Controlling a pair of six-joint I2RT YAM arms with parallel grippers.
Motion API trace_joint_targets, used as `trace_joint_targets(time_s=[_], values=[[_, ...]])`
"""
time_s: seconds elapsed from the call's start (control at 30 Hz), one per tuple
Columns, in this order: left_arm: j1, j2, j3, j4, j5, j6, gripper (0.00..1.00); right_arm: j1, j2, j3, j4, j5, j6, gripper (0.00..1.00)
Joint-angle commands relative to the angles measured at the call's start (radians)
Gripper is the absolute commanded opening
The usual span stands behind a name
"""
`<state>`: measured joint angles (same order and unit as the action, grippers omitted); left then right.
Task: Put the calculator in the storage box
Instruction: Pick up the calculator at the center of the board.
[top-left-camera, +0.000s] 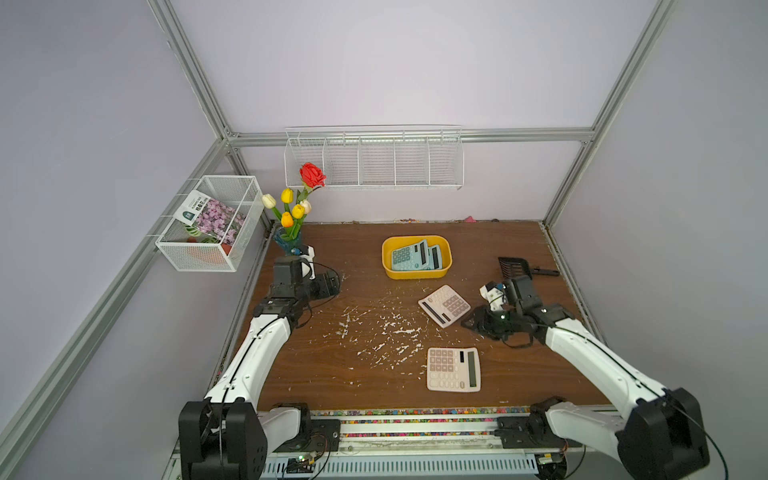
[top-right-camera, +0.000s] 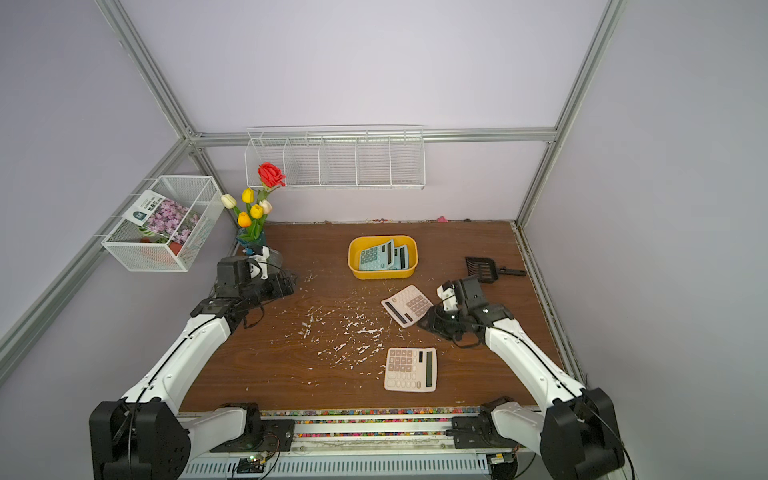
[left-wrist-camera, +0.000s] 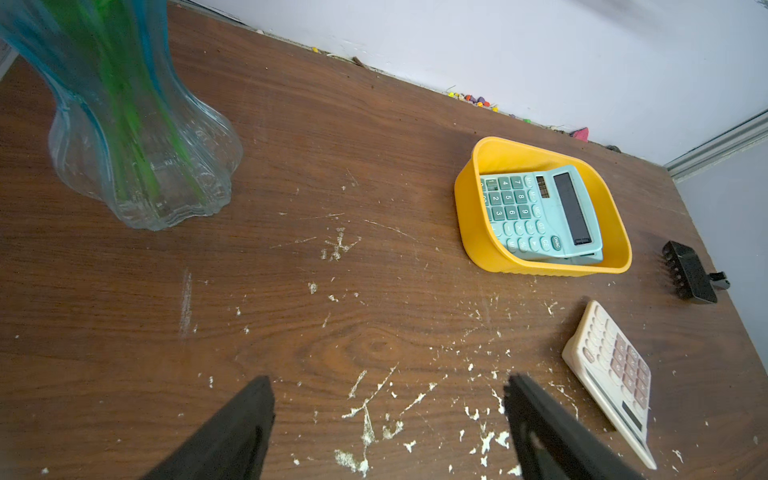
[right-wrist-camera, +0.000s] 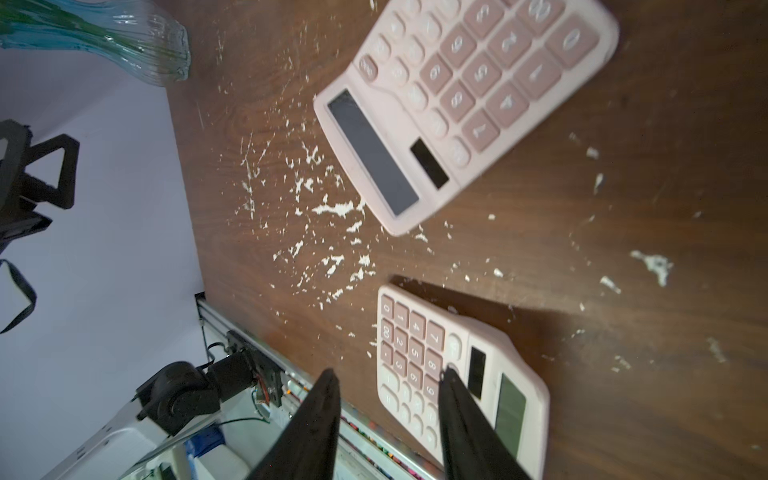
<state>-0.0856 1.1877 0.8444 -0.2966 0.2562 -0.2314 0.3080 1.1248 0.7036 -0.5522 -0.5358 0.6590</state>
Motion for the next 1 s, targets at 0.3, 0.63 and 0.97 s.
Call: trace_joint_targets(time_s=[0.3, 0.63, 0.97], values=[[-0.005, 0.018, -0.009, 0.009, 0.014, -0.005, 0.91, -0.004, -0.151, -0.178, -0.110, -0.057, 0.015, 0.43], [-0.005, 0.023, -0.006, 0.010, 0.022, -0.006, 0.91, -0.006, -0.258, -0.203, -0.240, 0.012, 0.019, 0.43], [-0.090, 0.048, -0.010, 0.038, 0.110, -0.062, 0.90, -0.022, -0.299, -0.196, -0.303, 0.086, 0.038, 0.44]])
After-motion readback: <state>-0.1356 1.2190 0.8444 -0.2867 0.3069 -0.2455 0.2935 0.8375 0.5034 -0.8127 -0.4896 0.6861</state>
